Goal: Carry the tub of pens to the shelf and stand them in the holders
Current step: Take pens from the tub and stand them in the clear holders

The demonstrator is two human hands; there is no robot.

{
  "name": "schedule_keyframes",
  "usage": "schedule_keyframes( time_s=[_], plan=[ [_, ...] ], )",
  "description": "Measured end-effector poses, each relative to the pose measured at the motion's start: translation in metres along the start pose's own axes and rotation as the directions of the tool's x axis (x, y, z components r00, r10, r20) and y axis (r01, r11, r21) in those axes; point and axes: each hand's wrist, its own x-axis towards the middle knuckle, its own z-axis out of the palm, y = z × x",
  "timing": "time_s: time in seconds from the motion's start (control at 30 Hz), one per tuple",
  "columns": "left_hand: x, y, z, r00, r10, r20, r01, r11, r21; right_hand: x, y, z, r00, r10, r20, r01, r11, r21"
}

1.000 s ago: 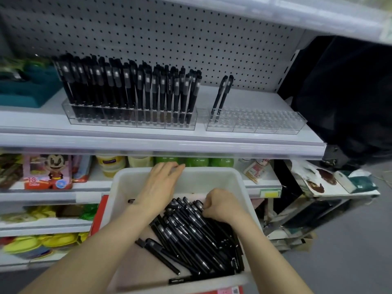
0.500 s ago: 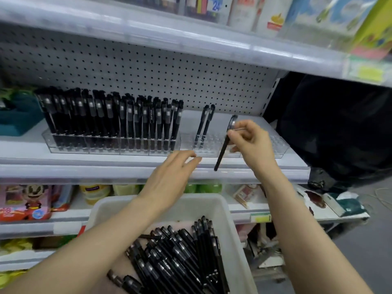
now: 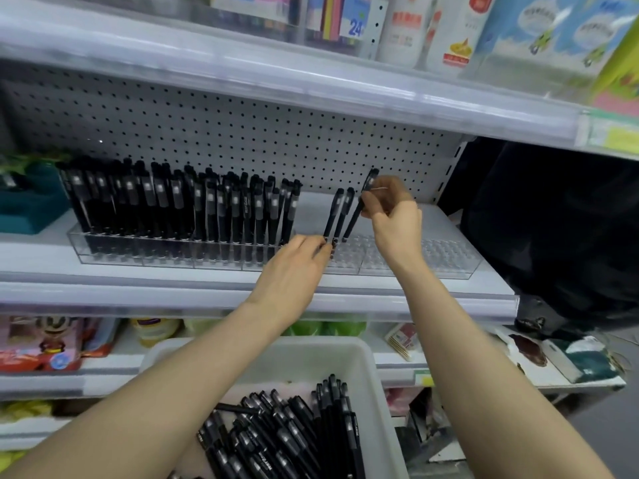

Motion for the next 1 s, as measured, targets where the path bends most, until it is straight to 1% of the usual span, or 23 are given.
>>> schedule_keyframes(
  time_s=[0.13, 0.37, 0.53, 0.6, 0.67, 0.77, 0.83, 0.9, 0.97, 1.0],
  plan=[
    [0.001, -0.001, 0.002, 1.0, 0.001, -0.007, -0.001, 1.0, -0.018, -0.006, 0.021, 0.01, 0.995, 0.029, 0.093, -0.016, 0.99, -0.14],
    [0.001, -0.003, 0.005, 0.999, 0.014, -0.049, -0.015, 0.999, -0.031, -0.012, 0.024, 0.013, 0.995, 0.058, 0.082, -0.043, 0.984, -0.175],
    [-0.006, -0.002, 0.0, 0.996, 0.02, -0.089, -0.03, 0.993, -0.114, -0.021, 0.02, 0.005, 0.996, 0.044, 0.075, -0.024, 0.968, -0.249],
    [-0.017, -0.001, -0.005, 0.995, 0.012, -0.098, -0.026, 0.989, -0.144, -0.034, 0.016, 0.0, 0.999, 0.024, 0.037, -0.015, 0.97, -0.243],
    [-0.034, -0.003, -0.006, 0.995, 0.004, -0.099, -0.022, 0.983, -0.18, -0.054, 0.013, -0.003, 1.0, 0.022, 0.003, -0.021, 0.979, -0.2],
    [-0.071, -0.009, 0.002, 0.996, 0.014, -0.092, -0.035, 0.973, -0.23, -0.094, 0.015, 0.002, 0.999, 0.041, 0.001, -0.041, 0.983, -0.178],
    [-0.098, -0.012, 0.012, 0.997, 0.019, -0.075, -0.036, 0.972, -0.231, -0.123, 0.018, 0.007, 0.998, 0.063, 0.027, -0.057, 0.982, -0.182],
    [-0.12, -0.017, 0.024, 0.999, -0.005, -0.038, -0.003, 0.978, -0.208, -0.152, 0.023, 0.014, 0.992, 0.096, 0.088, -0.073, 0.97, -0.234],
    [-0.136, -0.024, 0.036, 1.0, -0.031, -0.002, 0.03, 0.983, -0.182, -0.176, 0.029, 0.021, 0.963, 0.179, 0.2, -0.103, 0.935, -0.34],
    [-0.142, -0.027, 0.042, 0.999, -0.036, 0.009, 0.037, 0.983, -0.178, -0.186, 0.033, 0.024, 0.931, 0.247, 0.27, -0.121, 0.904, -0.411]
  ],
)
